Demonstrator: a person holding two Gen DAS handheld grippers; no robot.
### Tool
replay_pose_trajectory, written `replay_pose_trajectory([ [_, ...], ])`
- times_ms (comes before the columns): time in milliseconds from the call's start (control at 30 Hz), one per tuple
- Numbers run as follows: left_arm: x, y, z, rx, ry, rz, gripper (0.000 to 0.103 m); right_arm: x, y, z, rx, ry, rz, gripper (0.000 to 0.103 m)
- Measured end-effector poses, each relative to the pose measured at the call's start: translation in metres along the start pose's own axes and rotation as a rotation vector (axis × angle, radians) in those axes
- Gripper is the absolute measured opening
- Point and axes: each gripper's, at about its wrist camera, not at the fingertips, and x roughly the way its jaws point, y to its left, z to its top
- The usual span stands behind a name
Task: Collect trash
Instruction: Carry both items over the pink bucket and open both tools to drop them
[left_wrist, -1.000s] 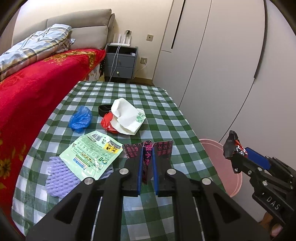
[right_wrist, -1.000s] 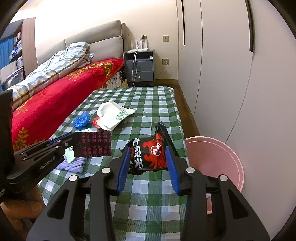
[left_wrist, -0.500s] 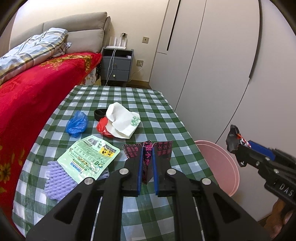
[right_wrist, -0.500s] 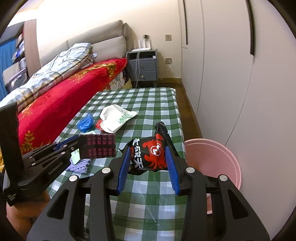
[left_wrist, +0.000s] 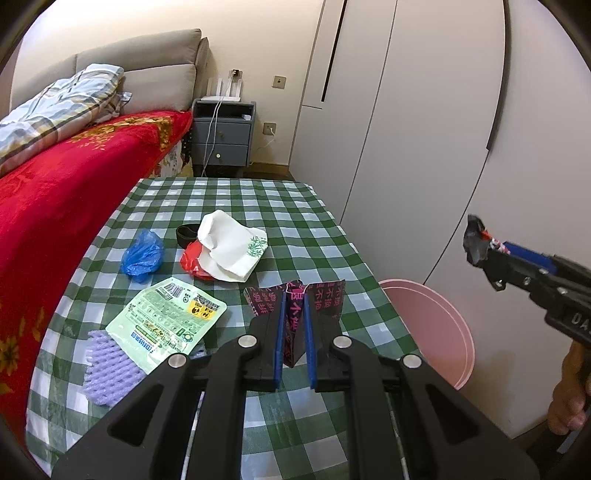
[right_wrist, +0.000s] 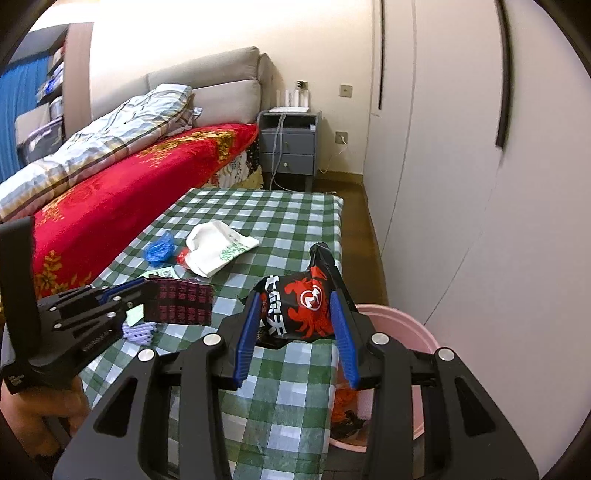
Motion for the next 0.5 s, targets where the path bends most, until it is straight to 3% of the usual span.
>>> replay_pose_trajectory([
  [500, 0.014, -0.009, -0.001, 0.025, 0.008, -0.013, 0.009, 0.008, -0.02, 0.004, 0.045, -0.023, -0.061, 0.039],
])
